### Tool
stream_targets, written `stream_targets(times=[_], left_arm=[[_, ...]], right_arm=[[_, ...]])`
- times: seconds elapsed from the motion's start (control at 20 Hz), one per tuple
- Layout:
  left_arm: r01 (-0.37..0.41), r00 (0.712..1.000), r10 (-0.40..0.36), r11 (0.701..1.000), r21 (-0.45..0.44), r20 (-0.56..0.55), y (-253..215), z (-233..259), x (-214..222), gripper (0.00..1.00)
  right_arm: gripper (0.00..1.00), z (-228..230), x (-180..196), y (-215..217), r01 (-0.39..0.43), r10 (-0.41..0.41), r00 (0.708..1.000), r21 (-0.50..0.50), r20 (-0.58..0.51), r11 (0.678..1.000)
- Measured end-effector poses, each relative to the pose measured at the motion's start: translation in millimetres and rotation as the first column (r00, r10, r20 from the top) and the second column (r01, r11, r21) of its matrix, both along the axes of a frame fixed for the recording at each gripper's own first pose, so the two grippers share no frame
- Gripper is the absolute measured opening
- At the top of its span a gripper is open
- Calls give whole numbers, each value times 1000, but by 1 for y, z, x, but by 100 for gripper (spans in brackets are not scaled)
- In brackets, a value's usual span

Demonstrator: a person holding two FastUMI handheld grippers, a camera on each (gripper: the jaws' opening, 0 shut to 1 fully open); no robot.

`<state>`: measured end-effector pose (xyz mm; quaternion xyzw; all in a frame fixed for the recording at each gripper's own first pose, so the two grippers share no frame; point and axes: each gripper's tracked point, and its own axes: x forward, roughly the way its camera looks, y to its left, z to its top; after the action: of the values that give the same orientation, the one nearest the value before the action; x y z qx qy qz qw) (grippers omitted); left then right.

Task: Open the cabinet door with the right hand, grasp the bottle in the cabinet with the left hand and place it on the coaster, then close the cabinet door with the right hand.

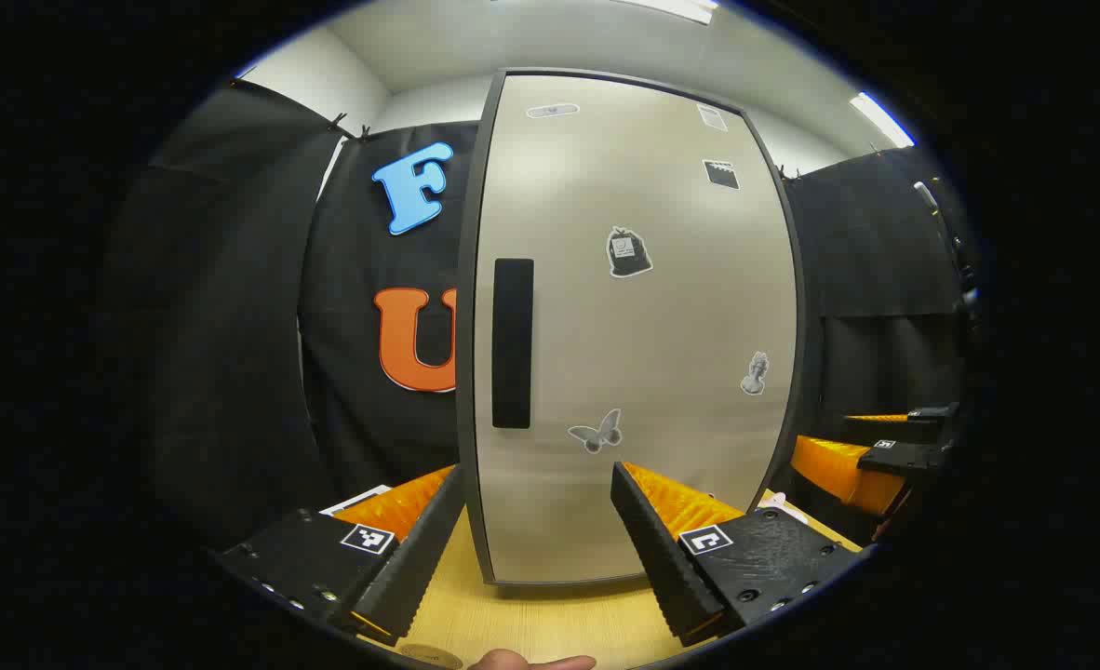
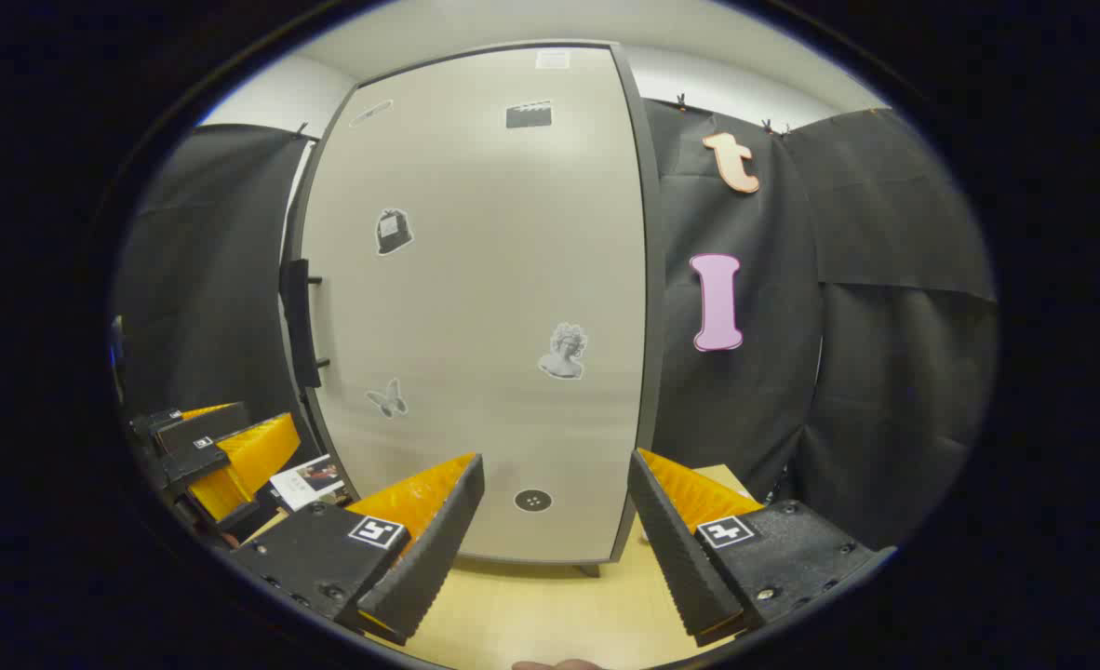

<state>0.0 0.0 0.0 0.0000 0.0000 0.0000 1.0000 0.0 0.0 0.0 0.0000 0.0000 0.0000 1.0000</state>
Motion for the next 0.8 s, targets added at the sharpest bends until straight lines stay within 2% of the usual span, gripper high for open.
stream_targets(times=[0.8], left_arm=[[9,1000,-9,1000,1,3,-1,0,-1,95]], right_arm=[[100,6,-2,4,-22,22,1000,-15,19,1000]])
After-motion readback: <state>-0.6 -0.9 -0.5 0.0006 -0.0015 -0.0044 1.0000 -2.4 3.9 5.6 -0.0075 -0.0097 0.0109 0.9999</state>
